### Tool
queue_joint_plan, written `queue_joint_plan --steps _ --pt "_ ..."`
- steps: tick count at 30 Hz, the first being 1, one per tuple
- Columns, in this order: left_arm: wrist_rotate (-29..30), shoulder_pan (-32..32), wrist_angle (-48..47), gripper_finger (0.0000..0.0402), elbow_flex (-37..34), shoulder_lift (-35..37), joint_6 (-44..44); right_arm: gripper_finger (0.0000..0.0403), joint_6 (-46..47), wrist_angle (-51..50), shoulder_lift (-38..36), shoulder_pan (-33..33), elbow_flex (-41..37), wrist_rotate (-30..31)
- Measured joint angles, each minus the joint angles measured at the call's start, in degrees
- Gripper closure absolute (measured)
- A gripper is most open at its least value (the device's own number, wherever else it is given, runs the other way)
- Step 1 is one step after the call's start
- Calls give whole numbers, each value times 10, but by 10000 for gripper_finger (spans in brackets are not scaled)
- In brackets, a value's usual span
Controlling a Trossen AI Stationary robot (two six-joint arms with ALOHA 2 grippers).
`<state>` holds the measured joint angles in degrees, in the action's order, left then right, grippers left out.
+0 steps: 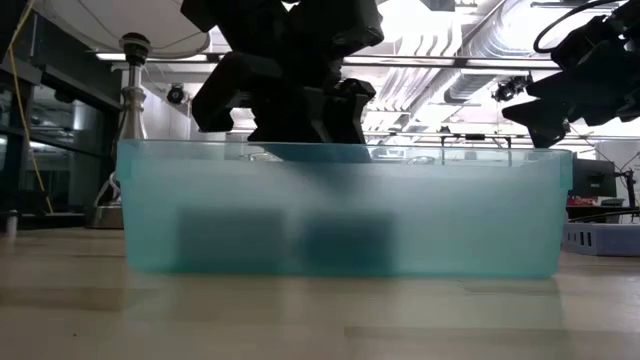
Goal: Pick & Place Office items
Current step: Put the bottom purple charger adapter into transparent bin
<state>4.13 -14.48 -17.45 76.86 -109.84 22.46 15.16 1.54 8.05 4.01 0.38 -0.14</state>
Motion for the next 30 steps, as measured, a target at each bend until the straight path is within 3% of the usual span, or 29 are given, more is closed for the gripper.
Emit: queue_joint_plan --steps 18,30 --pt "79 -8 -8 215 -1 38 17 201 0 0 0 0 0 0" --pt "89 11 -148 215 -2 118 -90 201 0 0 0 0 0 0"
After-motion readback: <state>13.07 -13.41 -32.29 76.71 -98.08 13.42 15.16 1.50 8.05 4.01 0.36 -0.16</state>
